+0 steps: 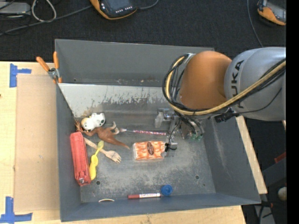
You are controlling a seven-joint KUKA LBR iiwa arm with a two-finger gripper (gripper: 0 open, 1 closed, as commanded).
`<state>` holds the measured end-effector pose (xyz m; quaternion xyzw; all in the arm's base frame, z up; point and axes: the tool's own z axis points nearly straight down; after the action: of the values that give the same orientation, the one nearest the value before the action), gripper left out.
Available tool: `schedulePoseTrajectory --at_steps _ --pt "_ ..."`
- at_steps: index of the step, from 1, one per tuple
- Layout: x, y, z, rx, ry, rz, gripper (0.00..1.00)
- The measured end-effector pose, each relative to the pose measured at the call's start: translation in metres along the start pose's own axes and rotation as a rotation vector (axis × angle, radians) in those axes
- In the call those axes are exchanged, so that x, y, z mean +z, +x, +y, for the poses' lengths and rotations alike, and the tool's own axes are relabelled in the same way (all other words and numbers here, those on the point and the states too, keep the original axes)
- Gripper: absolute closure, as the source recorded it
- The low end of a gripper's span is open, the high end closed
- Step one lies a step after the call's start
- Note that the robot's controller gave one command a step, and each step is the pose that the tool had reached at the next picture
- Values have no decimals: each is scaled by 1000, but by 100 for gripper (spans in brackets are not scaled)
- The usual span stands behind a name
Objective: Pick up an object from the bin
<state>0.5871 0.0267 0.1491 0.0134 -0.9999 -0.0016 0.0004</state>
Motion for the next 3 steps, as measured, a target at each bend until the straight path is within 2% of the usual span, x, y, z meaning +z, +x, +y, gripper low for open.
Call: schedulePoseTrajectory --at_steps 1,2,3 --pt "4 5 -10 54 0 -16 0" --pt "29 -2 -41 -21 0 -4 0" --pt "72 43 -16 -374 0 -5 0"
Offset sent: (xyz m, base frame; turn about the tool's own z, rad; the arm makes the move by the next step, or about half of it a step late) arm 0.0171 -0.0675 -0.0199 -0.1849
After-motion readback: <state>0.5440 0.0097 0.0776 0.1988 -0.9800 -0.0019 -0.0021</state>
